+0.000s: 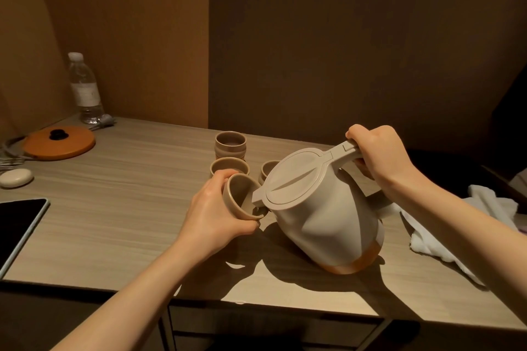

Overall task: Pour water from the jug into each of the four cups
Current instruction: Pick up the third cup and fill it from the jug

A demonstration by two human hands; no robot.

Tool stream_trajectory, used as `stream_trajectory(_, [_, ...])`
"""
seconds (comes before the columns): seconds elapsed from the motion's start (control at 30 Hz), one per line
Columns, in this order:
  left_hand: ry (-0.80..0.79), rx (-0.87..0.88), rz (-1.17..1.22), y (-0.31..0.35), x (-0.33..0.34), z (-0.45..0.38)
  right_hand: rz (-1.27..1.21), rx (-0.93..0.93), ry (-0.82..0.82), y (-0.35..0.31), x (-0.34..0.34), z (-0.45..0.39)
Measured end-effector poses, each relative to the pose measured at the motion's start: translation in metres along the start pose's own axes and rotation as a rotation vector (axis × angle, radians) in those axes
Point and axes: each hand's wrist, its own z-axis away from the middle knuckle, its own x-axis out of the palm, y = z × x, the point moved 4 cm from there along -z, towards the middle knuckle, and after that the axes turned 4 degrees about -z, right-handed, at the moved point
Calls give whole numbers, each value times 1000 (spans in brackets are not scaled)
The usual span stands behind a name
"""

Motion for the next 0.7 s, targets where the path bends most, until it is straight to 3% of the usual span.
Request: stream_trajectory(0.7, [12,-13,-7,-4,3,0,16,-8,-4,-5,2,0])
